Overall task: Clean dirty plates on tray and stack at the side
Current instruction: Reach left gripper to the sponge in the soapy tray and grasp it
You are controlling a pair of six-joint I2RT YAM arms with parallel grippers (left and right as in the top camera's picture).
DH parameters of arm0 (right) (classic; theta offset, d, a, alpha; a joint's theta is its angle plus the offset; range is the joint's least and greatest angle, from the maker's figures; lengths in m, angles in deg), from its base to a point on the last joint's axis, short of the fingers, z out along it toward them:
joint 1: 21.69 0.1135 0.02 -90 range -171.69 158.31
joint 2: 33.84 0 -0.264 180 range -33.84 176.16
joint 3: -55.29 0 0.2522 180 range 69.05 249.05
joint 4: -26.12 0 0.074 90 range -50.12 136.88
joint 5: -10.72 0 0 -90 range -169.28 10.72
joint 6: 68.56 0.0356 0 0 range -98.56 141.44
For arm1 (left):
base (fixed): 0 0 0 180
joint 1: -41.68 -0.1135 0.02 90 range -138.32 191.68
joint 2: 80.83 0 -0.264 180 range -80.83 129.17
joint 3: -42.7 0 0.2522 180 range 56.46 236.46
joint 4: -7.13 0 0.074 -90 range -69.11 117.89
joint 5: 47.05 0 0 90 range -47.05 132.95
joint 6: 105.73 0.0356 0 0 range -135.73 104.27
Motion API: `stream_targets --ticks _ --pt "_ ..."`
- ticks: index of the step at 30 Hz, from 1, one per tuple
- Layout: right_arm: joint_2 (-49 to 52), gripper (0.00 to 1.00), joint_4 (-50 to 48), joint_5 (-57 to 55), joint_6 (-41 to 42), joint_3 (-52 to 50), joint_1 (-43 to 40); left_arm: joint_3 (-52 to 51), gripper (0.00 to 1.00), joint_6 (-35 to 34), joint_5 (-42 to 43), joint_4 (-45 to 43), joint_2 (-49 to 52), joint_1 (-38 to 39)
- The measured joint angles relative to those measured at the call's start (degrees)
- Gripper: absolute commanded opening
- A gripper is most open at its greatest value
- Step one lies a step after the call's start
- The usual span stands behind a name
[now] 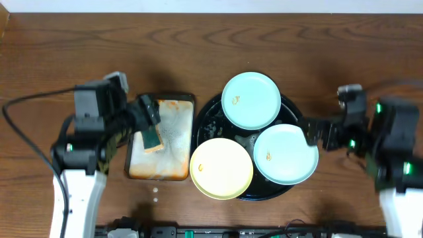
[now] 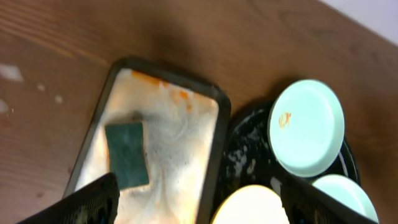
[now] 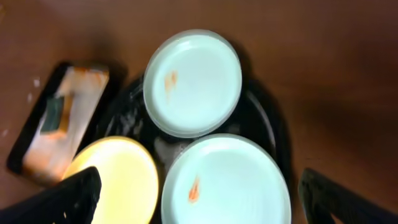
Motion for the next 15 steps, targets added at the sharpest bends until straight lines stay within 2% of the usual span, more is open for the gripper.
stream_targets --ticks 4,8,10,15 --pt "10.25 0.99 1.64 1.77 -0.04 7.23 0.00 1.07 0.84 0.00 0.70 3.10 3.61 0.02" --pt "15.67 0.99 0.70 5.33 1.62 8.26 0.00 1.07 0.84 0.00 0.52 4.87 6.32 0.02" --pt "17.79 0.86 -1.64 6.62 2.80 8.26 0.02 1.07 0.84 -0.26 -0.52 6.19 8.00 0.02" --pt "20.22 0.86 -2.91 5.38 3.43 8.26 2.99 1.07 0.83 -2.60 -4.87 10.05 14.53 0.07"
